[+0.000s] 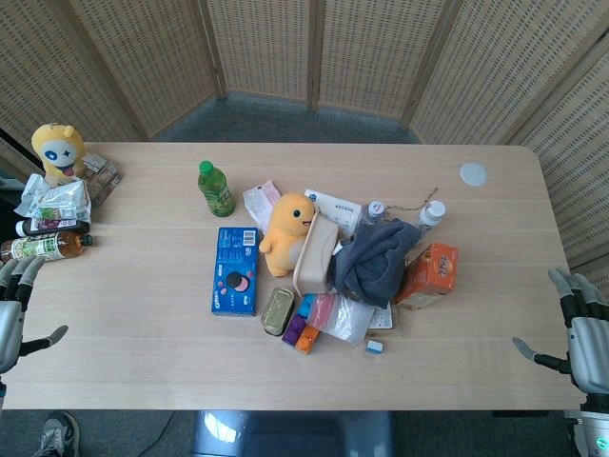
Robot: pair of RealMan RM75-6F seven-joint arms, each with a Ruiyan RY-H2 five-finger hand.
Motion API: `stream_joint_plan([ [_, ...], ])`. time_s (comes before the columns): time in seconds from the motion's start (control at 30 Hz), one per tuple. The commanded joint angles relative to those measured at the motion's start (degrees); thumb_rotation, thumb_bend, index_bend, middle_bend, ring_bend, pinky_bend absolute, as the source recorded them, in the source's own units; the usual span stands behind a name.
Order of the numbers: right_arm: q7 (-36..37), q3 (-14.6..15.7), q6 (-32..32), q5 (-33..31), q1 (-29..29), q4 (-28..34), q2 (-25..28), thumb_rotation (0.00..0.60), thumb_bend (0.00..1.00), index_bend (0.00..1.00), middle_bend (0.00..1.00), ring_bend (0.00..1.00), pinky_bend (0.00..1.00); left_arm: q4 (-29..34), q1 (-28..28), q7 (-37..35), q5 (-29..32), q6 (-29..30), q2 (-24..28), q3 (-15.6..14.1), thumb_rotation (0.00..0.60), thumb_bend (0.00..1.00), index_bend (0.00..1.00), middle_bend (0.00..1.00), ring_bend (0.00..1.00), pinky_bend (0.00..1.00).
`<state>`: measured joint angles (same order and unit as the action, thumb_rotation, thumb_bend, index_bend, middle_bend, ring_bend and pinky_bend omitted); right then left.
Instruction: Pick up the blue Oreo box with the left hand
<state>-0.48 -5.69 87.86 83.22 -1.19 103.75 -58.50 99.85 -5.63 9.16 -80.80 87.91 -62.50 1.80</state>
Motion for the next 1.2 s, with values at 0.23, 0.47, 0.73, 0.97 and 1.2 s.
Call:
stream_joint_plan([
  [0.23,0.02,-0.15,0.2,-0.18,0.06,0.01,0.1,0.532,0.0,0.0,0.0,0.0,0.0,-3.13,-0.97,3.13,-4.02,-1.95,-1.38,-1.46,0.6,0.0,0.02,0.0,0.0,0.0],
  [0.47,0.9,-0.47,0.75,-0.22,0.26,0.39,0.58,0.535,0.0,0.0,0.0,0.0,0.0,-19.0,-12.63,4.82,-22.99,-9.52,-3.88,-3.16,0.6,0.0,0.0,0.0,0.0,0.0],
  [0.73,2.96,-0.77,1.56,-0.07,0.73,0.79,1.8,0.533,0.0,0.0,0.0,0.0,0.0,-20.66,-27.91,15.74,-30.12,-26.14,-3.47,-0.51,0.6,0.0,0.0,0.0,0.0,0.0],
  [0.97,4.36,-0.72,1.8,0.45,0.91,1.07,2.47,0.534,0.0,0.0,0.0,0.0,0.0,-20.15,-35.43,27.69,-27.16,-40.47,-7.65,1.87,0.6,0.0,0.0,0.0,0.0,0.0],
  [1.2,5.7,-0.96,1.89,0.11,1.04,1.04,2.99,0.535,0.0,0.0,0.0,0.0,0.0,-24.25,-38.56,30.93,-23.36,-44.51,-14.53,3.03,0.6,0.0,0.0,0.0,0.0,0.0],
])
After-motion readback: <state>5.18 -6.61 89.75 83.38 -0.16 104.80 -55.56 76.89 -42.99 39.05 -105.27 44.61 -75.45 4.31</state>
